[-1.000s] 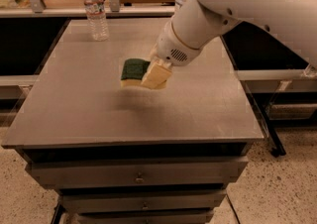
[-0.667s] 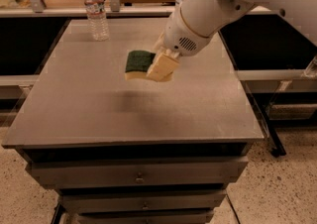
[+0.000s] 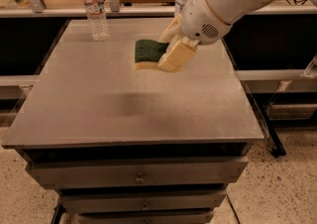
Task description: Pick sponge
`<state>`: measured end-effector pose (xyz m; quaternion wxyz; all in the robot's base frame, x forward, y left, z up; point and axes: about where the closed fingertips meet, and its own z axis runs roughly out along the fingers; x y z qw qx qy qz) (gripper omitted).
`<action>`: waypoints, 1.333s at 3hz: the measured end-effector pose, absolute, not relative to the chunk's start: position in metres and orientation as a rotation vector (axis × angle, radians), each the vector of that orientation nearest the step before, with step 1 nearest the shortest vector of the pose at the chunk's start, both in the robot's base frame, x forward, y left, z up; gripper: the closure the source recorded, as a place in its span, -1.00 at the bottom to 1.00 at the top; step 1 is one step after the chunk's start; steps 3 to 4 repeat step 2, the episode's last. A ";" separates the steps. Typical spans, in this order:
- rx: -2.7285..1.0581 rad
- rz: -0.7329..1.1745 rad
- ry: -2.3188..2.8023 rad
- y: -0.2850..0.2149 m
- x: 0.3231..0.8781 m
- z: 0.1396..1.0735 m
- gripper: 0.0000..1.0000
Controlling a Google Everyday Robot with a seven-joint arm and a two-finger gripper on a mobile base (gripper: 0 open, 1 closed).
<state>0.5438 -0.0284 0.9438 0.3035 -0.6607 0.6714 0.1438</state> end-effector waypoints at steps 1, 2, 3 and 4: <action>-1.775 0.408 1.730 -0.035 0.544 0.950 1.00; -1.776 0.408 1.730 -0.035 0.543 0.950 1.00; -1.776 0.408 1.730 -0.035 0.543 0.950 1.00; -1.776 0.408 1.730 -0.035 0.543 0.950 1.00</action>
Offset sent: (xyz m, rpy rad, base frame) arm -0.0001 -0.0059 0.0047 0.0170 -0.0045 0.0328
